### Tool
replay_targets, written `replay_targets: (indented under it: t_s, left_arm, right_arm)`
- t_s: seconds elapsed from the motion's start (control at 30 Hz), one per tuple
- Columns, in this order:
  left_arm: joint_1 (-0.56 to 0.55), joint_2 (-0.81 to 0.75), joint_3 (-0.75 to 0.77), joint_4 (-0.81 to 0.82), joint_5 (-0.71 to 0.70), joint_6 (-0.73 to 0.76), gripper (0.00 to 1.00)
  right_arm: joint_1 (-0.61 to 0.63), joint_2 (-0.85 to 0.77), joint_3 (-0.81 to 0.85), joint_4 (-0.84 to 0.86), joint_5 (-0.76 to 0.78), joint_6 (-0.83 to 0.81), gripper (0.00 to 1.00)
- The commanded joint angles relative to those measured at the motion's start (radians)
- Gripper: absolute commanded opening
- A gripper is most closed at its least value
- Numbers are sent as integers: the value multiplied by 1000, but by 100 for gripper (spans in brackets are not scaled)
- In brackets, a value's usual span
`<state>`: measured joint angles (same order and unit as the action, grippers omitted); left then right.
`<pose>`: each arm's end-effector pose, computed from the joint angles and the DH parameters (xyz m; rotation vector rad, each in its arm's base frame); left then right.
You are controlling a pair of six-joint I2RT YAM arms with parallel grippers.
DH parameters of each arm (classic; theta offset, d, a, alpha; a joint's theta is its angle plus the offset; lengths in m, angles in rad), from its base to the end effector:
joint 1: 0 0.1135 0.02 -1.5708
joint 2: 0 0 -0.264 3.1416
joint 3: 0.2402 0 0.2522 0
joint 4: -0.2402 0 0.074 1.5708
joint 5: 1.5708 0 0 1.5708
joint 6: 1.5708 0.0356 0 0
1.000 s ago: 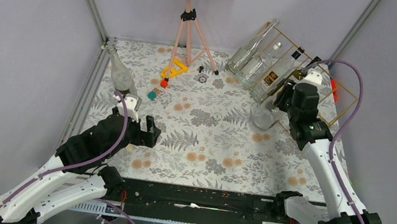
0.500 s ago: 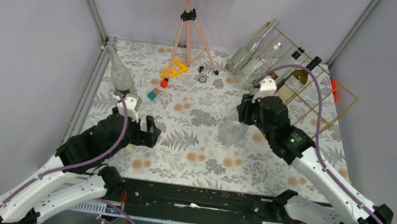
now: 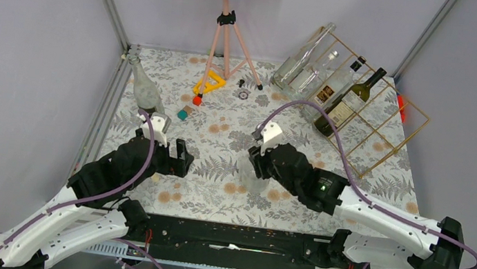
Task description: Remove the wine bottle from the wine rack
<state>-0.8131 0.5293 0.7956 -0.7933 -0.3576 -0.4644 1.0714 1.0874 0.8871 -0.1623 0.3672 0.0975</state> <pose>0.0815 -0.0680 0.3152 0.1476 2.0819 -0.4105 0.1307 0.2130 0.3193 -0.6797 1.8086 0.4330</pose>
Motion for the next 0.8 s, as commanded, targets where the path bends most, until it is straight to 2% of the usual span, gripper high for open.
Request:
replay_targets:
  t_s: [0.0,0.2,0.5,0.63,0.77]
  left_arm:
    - [-4,13,11,45,13,3,91]
    - [-4,35,-2,90,46,-2,91]
    - [-4,34,6,113,79,5,93]
    - [-5,40,22,132,107,12,94]
    - [-7,49,43,164,157,38,94]
  right_arm:
    - [83,-15,12,256,81,-67,6]
    - [98,-12,-39,274,85,-26,27]
    - [99,-46,-57,244,102,5,75]
    - [99,-76,-22,182,102,38,81]
    - [98,-94,66,5,156,171,87]
